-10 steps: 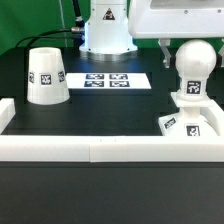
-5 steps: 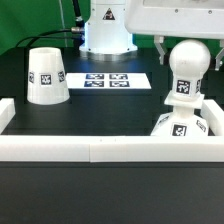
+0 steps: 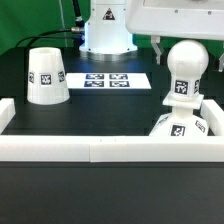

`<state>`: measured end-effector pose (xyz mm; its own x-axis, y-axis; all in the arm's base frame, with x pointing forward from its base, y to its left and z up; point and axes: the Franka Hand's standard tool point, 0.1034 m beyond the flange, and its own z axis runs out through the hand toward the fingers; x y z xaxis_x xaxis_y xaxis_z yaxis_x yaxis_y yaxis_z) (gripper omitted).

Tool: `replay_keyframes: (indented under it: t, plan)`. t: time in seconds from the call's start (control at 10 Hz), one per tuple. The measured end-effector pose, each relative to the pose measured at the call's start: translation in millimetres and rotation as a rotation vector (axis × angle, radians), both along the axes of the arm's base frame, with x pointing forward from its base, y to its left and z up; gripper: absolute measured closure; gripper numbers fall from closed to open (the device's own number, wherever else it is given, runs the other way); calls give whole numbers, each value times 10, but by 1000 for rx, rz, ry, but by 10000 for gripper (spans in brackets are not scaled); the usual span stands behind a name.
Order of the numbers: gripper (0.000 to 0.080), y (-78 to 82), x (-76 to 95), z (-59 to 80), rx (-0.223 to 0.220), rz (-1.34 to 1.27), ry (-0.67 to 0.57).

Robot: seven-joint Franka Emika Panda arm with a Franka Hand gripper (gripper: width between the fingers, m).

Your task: Assemble lamp

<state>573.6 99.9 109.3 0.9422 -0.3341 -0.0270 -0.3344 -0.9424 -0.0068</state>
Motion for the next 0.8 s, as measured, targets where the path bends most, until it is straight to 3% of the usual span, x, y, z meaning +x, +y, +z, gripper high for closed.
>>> replay_keyframes:
  t: [0.3,0.6,0.8]
  plan:
    - [101,31,-193,60,-1,37,10]
    - [101,-138,-426,183,-2,106,16]
    - [101,-183,-461,178,-3,109,20]
